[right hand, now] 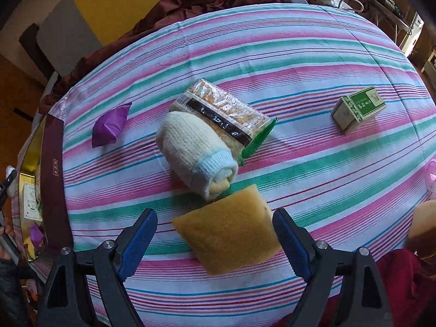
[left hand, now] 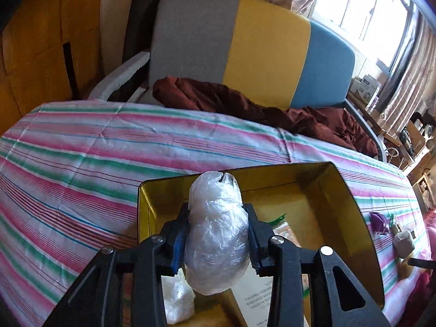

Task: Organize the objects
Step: 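Carry the plastic-wrapped bundle into the gold tin and open the left gripper, then grasp the yellow sponge with the right gripper, then carry the yellow sponge into the gold tin and lower it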

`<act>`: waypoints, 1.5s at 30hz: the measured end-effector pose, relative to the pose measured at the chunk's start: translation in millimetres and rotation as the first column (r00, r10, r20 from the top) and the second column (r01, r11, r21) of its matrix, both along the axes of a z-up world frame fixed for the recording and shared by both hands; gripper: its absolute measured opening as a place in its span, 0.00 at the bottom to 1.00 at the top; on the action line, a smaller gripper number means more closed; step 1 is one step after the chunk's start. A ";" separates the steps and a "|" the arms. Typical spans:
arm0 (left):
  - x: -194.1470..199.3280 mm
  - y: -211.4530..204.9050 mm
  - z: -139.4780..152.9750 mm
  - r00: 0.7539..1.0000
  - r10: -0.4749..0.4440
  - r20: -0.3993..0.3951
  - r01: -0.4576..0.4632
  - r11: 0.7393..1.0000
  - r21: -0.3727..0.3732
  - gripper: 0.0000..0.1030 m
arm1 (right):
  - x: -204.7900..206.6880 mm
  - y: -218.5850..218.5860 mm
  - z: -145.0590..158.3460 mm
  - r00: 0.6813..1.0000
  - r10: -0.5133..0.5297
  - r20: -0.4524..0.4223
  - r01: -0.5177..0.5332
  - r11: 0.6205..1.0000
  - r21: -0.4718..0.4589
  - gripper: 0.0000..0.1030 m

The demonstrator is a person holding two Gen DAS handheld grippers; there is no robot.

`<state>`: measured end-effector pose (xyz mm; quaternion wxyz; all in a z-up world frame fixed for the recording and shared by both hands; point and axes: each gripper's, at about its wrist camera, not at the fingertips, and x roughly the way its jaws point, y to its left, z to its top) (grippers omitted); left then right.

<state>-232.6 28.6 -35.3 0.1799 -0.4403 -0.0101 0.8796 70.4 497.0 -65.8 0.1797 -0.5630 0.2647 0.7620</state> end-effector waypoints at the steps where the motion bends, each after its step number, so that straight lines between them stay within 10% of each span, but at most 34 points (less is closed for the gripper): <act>1: -3.9 -0.5 -3.8 1.000 0.005 0.004 -0.005 1.000 -0.012 0.36 | -1.0 -0.4 -1.1 1.000 0.006 0.013 -0.006 1.000 0.007 0.86; 9: -13.2 7.3 -18.1 1.000 0.000 0.016 0.001 0.997 -0.074 0.57 | -5.8 -0.8 -7.3 0.997 0.034 0.070 -0.036 0.999 0.036 0.87; 19: 43.4 10.4 27.7 0.990 -0.029 -0.141 0.023 0.999 -0.042 0.57 | -6.6 -2.8 -16.8 0.984 0.059 0.166 -0.074 0.994 0.084 0.85; 26: 107.0 16.5 52.8 0.972 -0.077 -0.222 0.079 0.997 0.004 0.59 | -5.9 -16.1 -13.9 0.967 0.107 0.229 -0.147 0.975 0.166 0.63; 45: 199.5 0.8 41.9 0.977 -0.031 -0.213 0.036 0.999 0.020 0.60 | 7.5 -96.4 -7.3 0.950 0.275 0.147 -0.301 0.931 0.208 0.62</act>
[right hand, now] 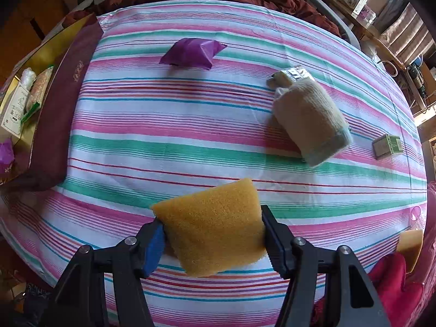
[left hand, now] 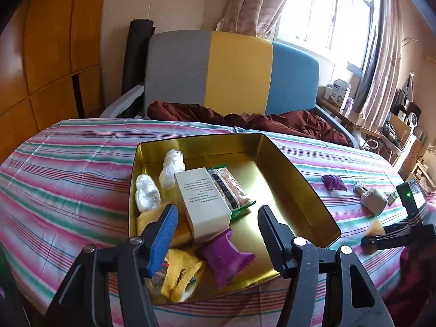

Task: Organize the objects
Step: 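Carry the yellow sponge into the gold tin and lower it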

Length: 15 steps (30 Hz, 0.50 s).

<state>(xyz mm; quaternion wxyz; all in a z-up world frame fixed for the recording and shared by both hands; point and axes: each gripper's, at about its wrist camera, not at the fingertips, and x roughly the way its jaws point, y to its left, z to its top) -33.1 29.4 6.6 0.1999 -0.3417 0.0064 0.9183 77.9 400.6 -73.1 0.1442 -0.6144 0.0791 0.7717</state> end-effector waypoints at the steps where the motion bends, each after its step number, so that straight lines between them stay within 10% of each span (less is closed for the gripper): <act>1: 2.1 -0.6 0.1 1.000 0.005 0.000 -0.005 1.000 -0.001 0.60 | -1.0 -3.6 -0.7 1.000 0.004 0.000 -0.004 1.000 0.008 0.62; 15: 13.6 -17.6 -1.4 1.000 0.029 0.006 -0.029 1.000 0.007 0.62 | -13.2 -29.7 33.1 0.981 0.049 -0.186 -0.067 0.994 -0.091 0.61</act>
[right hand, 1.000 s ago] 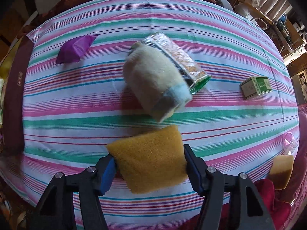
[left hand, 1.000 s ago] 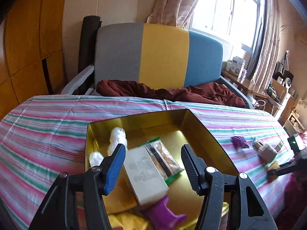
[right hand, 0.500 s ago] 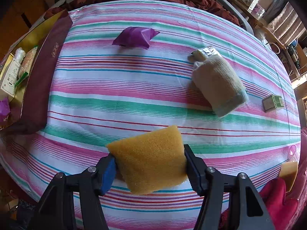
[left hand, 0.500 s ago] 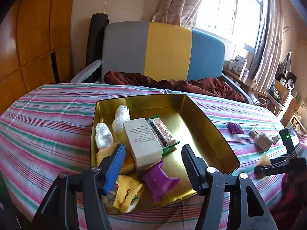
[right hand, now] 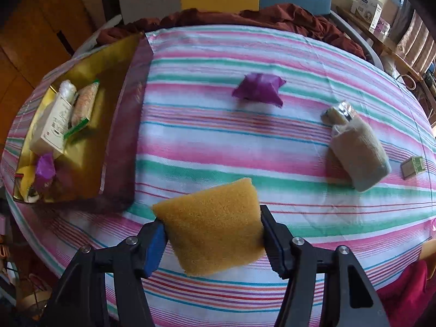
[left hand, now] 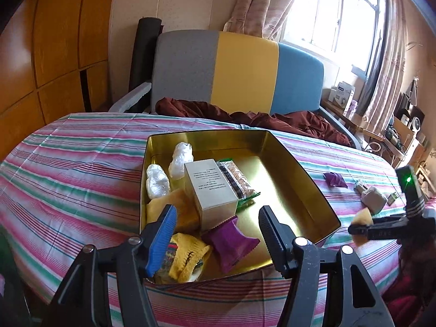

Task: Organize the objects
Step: 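Carry the yellow sponge into the gold tin and lower it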

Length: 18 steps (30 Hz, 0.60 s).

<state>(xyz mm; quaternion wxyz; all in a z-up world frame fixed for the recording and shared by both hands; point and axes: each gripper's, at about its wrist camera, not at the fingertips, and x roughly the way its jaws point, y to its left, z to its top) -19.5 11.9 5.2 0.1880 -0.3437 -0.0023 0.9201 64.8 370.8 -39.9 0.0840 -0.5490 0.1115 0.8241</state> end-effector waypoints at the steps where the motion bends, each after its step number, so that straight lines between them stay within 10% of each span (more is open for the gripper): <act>1: 0.5 -1.1 0.0 1.000 0.003 -0.001 -0.003 1.000 -0.002 0.62 | -0.4 -8.7 7.8 0.999 0.003 -0.032 -0.003 1.000 -0.008 0.61; 8: 1.6 -12.6 -1.6 0.999 0.032 0.003 -0.032 0.999 0.003 0.65 | -62.0 -87.3 50.4 0.970 0.120 -0.209 -0.138 0.988 -0.070 0.62; 18: -0.6 -41.8 -7.3 0.995 0.099 0.032 -0.100 0.994 0.032 0.72 | -119.3 -172.7 14.0 0.948 0.285 -0.141 -0.294 0.955 -0.045 0.66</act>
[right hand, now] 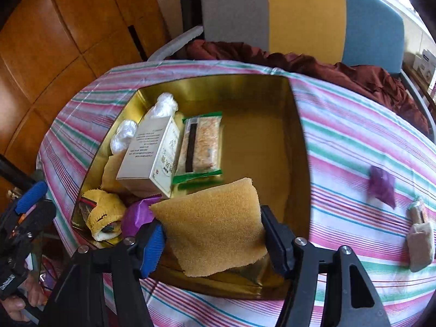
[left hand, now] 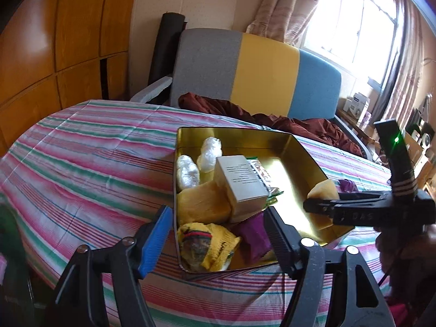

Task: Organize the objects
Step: 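Carry the yellow sponge into the gold tin and lower it, then move both grippers back over the cloth toward the remaining items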

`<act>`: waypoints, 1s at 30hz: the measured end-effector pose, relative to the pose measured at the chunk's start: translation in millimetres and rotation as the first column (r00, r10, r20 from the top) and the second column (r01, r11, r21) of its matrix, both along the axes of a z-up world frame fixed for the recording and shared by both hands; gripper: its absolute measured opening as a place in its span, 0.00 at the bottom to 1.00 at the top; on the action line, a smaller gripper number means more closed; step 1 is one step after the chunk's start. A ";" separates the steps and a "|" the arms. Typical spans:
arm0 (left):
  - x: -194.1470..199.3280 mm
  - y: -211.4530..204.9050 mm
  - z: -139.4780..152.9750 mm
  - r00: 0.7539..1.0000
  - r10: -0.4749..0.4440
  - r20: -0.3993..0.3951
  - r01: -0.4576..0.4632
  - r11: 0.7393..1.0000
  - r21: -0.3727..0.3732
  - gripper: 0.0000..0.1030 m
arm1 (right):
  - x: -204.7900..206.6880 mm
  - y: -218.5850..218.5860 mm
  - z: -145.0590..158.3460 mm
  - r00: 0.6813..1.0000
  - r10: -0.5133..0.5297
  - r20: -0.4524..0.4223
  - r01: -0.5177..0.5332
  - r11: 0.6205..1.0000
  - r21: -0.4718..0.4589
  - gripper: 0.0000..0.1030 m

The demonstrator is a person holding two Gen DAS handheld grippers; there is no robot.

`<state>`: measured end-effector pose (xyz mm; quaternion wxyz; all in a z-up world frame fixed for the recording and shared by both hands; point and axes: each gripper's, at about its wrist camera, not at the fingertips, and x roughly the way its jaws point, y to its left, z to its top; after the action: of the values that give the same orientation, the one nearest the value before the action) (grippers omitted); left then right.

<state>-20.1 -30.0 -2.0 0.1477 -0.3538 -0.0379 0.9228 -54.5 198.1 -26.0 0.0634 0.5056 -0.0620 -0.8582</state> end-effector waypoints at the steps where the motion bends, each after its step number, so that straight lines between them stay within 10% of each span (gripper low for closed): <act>1: -0.9 -4.3 -0.8 1.000 0.014 0.004 -0.014 1.000 0.007 0.72 | -3.1 -4.5 -4.9 1.000 0.008 0.014 -0.008 1.000 0.000 0.67; 14: -3.7 -16.2 -4.9 0.998 0.055 0.012 -0.055 0.998 0.028 0.72 | -0.2 -6.7 -9.4 0.999 0.041 -0.011 -0.042 0.992 -0.121 0.84; 30: 0.8 42.0 10.4 0.993 -0.117 -0.013 0.116 0.993 -0.011 0.75 | 61.4 142.9 30.1 0.949 -0.297 -0.107 0.290 0.954 -0.082 0.84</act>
<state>-19.3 12.0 8.4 0.1997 -0.3499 -0.0113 0.9152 6.9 341.0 4.2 -0.0450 0.4370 -0.1605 -0.8839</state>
